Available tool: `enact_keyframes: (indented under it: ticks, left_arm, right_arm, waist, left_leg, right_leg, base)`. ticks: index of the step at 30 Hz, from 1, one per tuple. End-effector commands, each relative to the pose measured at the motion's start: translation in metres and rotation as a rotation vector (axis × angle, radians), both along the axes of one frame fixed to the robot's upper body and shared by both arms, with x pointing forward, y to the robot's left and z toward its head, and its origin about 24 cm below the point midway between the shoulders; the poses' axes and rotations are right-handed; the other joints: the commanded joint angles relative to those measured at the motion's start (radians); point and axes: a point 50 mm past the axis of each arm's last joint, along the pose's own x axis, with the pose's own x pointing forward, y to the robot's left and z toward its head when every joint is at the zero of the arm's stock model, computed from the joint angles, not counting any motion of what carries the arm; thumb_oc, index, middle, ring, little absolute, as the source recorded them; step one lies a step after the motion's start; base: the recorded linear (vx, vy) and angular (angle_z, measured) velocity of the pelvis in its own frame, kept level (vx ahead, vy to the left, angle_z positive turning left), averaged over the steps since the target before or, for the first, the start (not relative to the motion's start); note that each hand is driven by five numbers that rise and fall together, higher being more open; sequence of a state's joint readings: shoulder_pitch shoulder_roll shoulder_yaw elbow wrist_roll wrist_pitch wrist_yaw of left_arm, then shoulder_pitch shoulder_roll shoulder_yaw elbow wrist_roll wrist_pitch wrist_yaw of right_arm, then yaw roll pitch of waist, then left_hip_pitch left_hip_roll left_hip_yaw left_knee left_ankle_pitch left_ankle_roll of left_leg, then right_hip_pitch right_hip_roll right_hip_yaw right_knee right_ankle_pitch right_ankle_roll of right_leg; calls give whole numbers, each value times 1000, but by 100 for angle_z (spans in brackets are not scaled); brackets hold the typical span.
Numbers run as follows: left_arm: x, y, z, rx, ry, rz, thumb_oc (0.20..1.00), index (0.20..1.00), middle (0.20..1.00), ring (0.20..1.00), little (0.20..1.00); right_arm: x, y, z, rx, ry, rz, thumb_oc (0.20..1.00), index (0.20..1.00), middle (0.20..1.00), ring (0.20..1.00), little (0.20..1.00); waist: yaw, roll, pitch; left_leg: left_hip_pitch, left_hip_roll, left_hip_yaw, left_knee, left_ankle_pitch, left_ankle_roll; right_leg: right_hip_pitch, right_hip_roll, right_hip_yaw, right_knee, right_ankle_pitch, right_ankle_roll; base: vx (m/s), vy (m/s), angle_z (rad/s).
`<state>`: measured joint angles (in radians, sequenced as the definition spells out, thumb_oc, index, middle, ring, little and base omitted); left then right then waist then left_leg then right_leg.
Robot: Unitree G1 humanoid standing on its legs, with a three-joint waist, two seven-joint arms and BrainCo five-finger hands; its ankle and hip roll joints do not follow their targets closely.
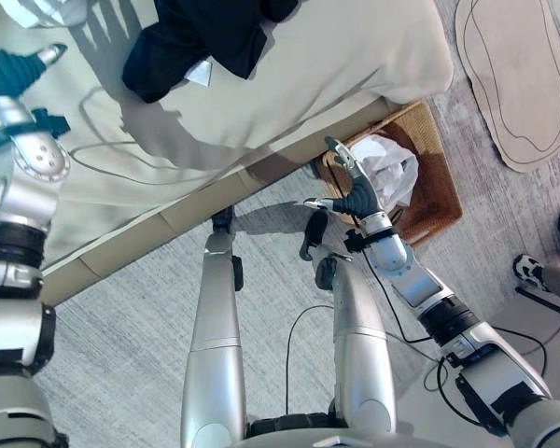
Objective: Pick up clothes into the bucket
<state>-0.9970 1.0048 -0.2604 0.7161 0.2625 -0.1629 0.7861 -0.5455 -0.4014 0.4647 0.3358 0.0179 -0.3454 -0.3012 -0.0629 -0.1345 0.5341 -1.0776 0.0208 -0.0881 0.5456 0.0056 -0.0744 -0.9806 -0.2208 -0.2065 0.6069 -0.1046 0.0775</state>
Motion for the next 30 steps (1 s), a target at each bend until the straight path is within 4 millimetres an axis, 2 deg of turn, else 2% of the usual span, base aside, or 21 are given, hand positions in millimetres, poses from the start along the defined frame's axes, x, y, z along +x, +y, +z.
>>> enact_keyframes:
  ticks: [1,2,3,4,5,8,9,10,11,14,15,16,17,18,19,20,21,22,28,29,30]
  left_arm:
    - [-14,7,40,60,-97,65,1000,1000,1000,1000,1000]
    - [-14,6,41,61,-99,63,1000,1000,1000,1000,1000]
    - [-14,6,47,87,-89,80,1000,1000,1000,1000,1000]
    - [-14,6,52,105,-81,91,1000,1000,1000,1000,1000]
    - [-14,6,54,119,-69,100,1000,1000,1000,1000,1000]
    - [-11,8,60,129,-28,120,1000,1000,1000,1000,1000]
    - [-8,9,58,114,9,113,1000,1000,1000,1000,1000]
    - [-7,10,59,118,25,117,1000,1000,1000,1000,1000]
    - [-7,10,60,119,24,115,1000,1000,1000,1000,1000]
    - [-1,12,58,124,100,142,1000,1000,1000,1000,1000]
    - [0,12,55,114,103,133,1000,1000,1000,1000,1000]
    - [3,12,50,99,114,122,1000,1000,1000,1000,1000]
    - [3,9,47,102,98,103,1000,1000,1000,1000,1000]
    - [3,9,46,101,100,104,1000,1000,1000,1000,1000]
    - [3,9,42,95,97,92,1000,1000,1000,1000,1000]
    - [2,5,42,98,70,69,1000,1000,1000,1000,1000]
    - [2,6,41,96,72,71,1000,1000,1000,1000,1000]
    - [0,1,35,72,19,18,1000,1000,1000,1000,1000]
    - [-16,-3,12,58,-94,-38,1000,1000,1000,1000,1000]
    - [-19,1,-4,26,-89,-37,1000,1000,1000,1000,1000]
    - [-19,1,-4,25,-89,-37,1000,1000,1000,1000,1000]
  right_arm:
    - [-11,-6,15,83,-92,28,1000,1000,1000,1000,1000]
    - [-11,-7,15,84,-94,27,1000,1000,1000,1000,1000]
    - [-12,-8,13,84,-86,28,1000,1000,1000,1000,1000]
    - [-12,-8,12,85,-83,27,1000,1000,1000,1000,1000]
    - [-13,-9,10,85,-77,26,1000,1000,1000,1000,1000]
    - [-13,-11,10,83,-80,23,1000,1000,1000,1000,1000]
    - [-13,-12,9,82,-77,20,1000,1000,1000,1000,1000]
    - [-13,-13,8,80,-71,19,1000,1000,1000,1000,1000]
    - [-13,-13,9,81,-73,18,1000,1000,1000,1000,1000]
    - [-16,-15,5,65,-66,16,1000,1000,1000,1000,1000]
    - [-17,-16,4,68,-64,14,1000,1000,1000,1000,1000]
    - [-18,-17,2,70,-56,13,1000,1000,1000,1000,1000]
    - [-19,-20,-1,73,-52,0,1000,1000,1000,1000,1000]
    - [-20,-20,-1,71,-50,1,1000,1000,1000,1000,1000]
    - [-20,-22,-3,72,-42,-6,1000,1000,1000,1000,1000]
    - [-21,-25,-5,79,-39,-16,1000,1000,1000,1000,1000]
    - [-21,-25,-5,76,-37,-14,1000,1000,1000,1000,1000]
    - [-22,-28,-8,85,-31,-30,1000,1000,1000,1000,1000]
    - [-23,-37,-17,86,-1,-74,1000,1000,1000,1000,1000]
    - [-24,-40,-21,84,15,-90,1000,1000,1000,1000,1000]
    - [-24,-40,-21,83,15,-89,1000,1000,1000,1000,1000]
  waist:
    - [-13,1,-29]
    - [-15,-3,-22]
    - [-22,1,-33]
    - [-23,-1,-36]
    - [-31,-4,-30]
    - [-38,-2,-40]
    - [-48,-5,-33]
    - [-47,-1,-40]
    - [-50,-5,-33]
    - [-57,-3,-42]
    - [-62,-7,-36]
    - [-60,-3,-46]
    - [-66,-7,-46]
    - [-62,-3,-53]
    - [-63,-2,-58]
    - [-64,-6,-54]
    - [-61,-1,-61]
    - [-64,-4,-66]
    - [-43,-5,-85]
    - [-34,-7,-91]
    - [-34,-7,-91]
  left_leg:
    - [-5,1,12,145,-165,37]
    - [-18,-5,19,143,-134,41]
    - [-11,4,18,139,-165,36]
    - [-17,5,20,139,-164,35]
    - [-34,-1,29,136,-131,40]
    - [-33,8,26,128,-159,33]
    - [-50,2,35,124,-125,38]
    - [-41,8,30,124,-156,32]
    - [-54,0,37,122,-123,38]
    - [-55,11,38,129,-156,31]
    - [-69,4,46,127,-123,37]
    - [-55,11,42,127,-154,31]
    - [-65,3,48,127,-124,38]
    - [-52,10,41,129,-157,32]
    - [-49,10,41,130,-157,33]
    - [-59,2,48,129,-126,38]
    - [-46,9,41,131,-158,33]
    - [-42,0,46,121,-124,38]
    - [55,5,44,72,-117,31]
    - [109,9,42,41,-112,27]
    - [111,9,42,41,-112,27]
  right_leg:
    - [63,-59,52,-228,190,130]
    - [56,-66,47,-236,215,121]
    - [59,-59,53,-244,200,133]
    - [57,-59,54,-252,204,134]
    - [47,-67,49,-266,233,126]
    - [44,-60,56,-279,222,139]
    - [33,-70,51,-294,252,131]
    - [38,-60,57,-291,230,142]
    - [30,-69,52,-298,256,132]
    - [24,-63,61,-296,240,146]
    - [16,-72,56,-303,266,138]
    - [22,-63,62,-295,239,147]
    - [14,-74,60,-299,263,137]
    - [22,-64,64,-291,237,146]
    - [22,-65,64,-287,234,146]
    - [16,-75,59,-291,257,136]
    - [24,-66,63,-283,231,145]
    - [24,-76,56,-284,251,134]
    - [107,-72,35,-289,239,131]
    - [155,-70,25,-301,240,129]
    - [157,-70,25,-302,240,129]
  base:
    - [0,0,0]
    - [112,23,0]
    - [28,30,-2]
    - [34,35,-4]
    - [-60,27,-6]
    - [44,18,-6]
    - [5,31,-5]
    - [-71,38,-1]
    - [5,30,-4]
    - [30,16,-1]
    - [15,3,-4]
    - [-50,19,-3]
    - [88,-14,0]
    - [0,0,0]
    - [0,0,0]
    - [0,0,0]
    - [-55,-8,2]
    - [17,-34,1]
    - [-5,-64,6]
    - [8,-53,5]
    - [35,-105,4]
